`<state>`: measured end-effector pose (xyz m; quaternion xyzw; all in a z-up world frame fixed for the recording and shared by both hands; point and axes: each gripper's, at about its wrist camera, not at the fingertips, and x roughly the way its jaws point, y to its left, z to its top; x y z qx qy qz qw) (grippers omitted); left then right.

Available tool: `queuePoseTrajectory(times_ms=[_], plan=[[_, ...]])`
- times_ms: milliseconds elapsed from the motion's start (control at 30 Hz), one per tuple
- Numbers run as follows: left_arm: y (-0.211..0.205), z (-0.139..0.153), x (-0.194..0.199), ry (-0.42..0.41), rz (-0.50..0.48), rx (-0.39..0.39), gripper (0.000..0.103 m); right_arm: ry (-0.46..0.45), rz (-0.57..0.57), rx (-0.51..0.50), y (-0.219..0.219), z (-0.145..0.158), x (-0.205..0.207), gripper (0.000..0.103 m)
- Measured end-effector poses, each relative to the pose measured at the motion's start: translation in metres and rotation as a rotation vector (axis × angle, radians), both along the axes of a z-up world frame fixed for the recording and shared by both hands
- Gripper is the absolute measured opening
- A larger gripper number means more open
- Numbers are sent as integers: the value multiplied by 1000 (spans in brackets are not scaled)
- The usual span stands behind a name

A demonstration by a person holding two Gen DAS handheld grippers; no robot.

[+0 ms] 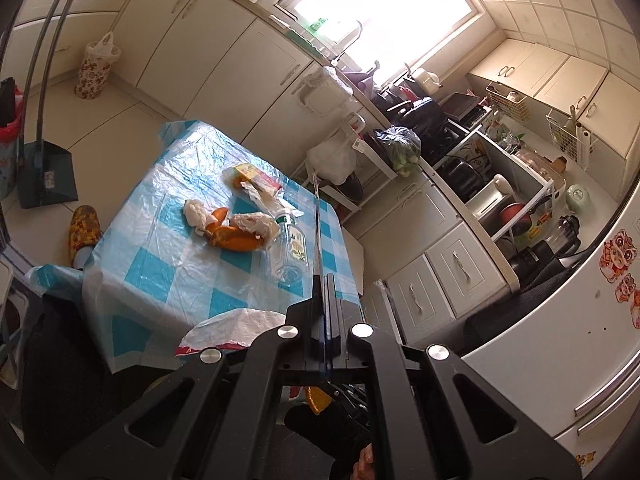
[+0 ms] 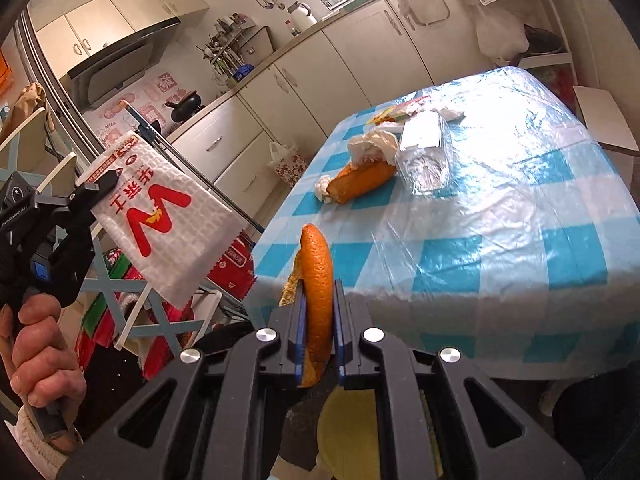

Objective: Collect trash
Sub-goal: 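Carry the orange peel over the yellow bin and open the right tool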

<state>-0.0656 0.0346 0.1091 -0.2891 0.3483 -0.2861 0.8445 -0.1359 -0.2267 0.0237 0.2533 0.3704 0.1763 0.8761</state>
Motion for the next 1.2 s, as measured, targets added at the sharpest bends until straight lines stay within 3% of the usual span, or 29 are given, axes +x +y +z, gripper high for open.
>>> queuePoseTrajectory(times_ms=[267,433,533,667,900,1200], plan=[[6,-29,-26,60,-26,7,1,202,24,-69,14,-42,-2,13],[9,-41,-33,76,-34,18,1,314,47,-112,23,-66,-1,19],[8,-50,-35,96,-40,23,1,359,39,-111,21,-75,0,37],[3,-64,-36,125,-54,35,1,362,-1,-106,11,-76,-3,41],[-14,-97,-35,203,-94,63,1,289,-109,-73,-9,-62,-13,47],[-46,-143,-30,285,-150,227,1,218,-144,-72,-14,-48,-12,47]])
